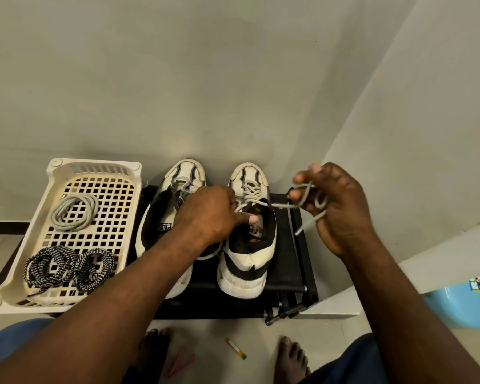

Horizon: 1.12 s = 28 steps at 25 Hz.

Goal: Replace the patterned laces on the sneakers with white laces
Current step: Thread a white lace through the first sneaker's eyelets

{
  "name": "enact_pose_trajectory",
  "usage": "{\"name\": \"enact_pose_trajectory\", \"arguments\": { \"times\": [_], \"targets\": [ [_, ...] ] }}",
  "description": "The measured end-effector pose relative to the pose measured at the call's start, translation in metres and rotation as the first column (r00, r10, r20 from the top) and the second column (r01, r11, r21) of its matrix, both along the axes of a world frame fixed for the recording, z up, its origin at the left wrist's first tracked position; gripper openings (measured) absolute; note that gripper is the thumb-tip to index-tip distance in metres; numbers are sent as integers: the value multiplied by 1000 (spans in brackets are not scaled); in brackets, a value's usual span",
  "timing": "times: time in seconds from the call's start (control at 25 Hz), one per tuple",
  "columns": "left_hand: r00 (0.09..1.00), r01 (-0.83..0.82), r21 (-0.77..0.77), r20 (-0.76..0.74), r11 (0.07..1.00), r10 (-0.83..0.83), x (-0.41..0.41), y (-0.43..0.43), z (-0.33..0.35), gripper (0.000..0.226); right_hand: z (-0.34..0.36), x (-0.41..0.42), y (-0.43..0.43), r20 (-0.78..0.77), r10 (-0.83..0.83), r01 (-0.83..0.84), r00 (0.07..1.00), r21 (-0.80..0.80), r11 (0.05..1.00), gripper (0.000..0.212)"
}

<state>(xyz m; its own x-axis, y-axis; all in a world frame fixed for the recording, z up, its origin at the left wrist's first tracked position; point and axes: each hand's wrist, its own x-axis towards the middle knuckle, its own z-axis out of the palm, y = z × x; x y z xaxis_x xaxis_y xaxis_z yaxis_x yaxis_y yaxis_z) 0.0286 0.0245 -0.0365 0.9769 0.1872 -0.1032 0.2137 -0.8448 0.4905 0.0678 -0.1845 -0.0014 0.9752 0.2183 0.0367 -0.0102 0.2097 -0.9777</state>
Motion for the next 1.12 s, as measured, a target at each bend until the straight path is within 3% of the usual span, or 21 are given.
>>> {"name": "enact_pose_trajectory", "arguments": {
  "times": [0.04, 0.08, 0.16, 0.28, 0.52, 0.64, 0.76, 0.84, 0.92, 1.12],
  "targets": [
    [1000, 11, -25, 10, 1000, -11, 0, 2, 1, 44, -5, 3, 0, 99, -66, 92, 993, -283, 955, 14],
    [1000, 15, -57, 24, 998, -14, 0, 5, 2, 40, -10, 5, -1, 186, -66, 157, 980, -530, 833, 16],
    [997, 0, -156, 73, 988, 12, 1, 10, 2, 33, -20, 6, -1, 179, 88, 95, 980, -806, 584, 18],
    [987, -72, -352, 112, 933, 119, 0, 10, 2, 26, -28, 3, 3, -8, 267, -115, 964, -914, 389, 19],
    [975, -143, -387, 105, 911, 198, -1, 8, 2, 24, -20, 9, 0, 9, 177, -44, 984, -955, 293, 29],
    [976, -132, -293, 129, 947, 176, 2, 8, -2, 25, -21, 10, 0, 44, 115, -2, 992, -927, 375, 29],
    [978, -108, -319, 134, 942, 158, 1, 10, 8, 19, -15, 10, -2, -9, 74, -58, 997, -722, 690, 33],
    [981, -74, -562, 108, 824, 161, -4, 10, 21, 15, -6, 6, -2, -99, 113, -148, 989, -504, 851, 33],
    [982, -28, -770, 97, 638, 159, -10, 10, 33, 18, 1, 0, -1, -116, 188, -218, 975, -383, 898, 28],
    [966, 128, -903, 207, 409, 154, -23, 6, 58, 21, 21, -12, 1, 3, 237, -235, 972, -97, 967, 29]
  ]
}}
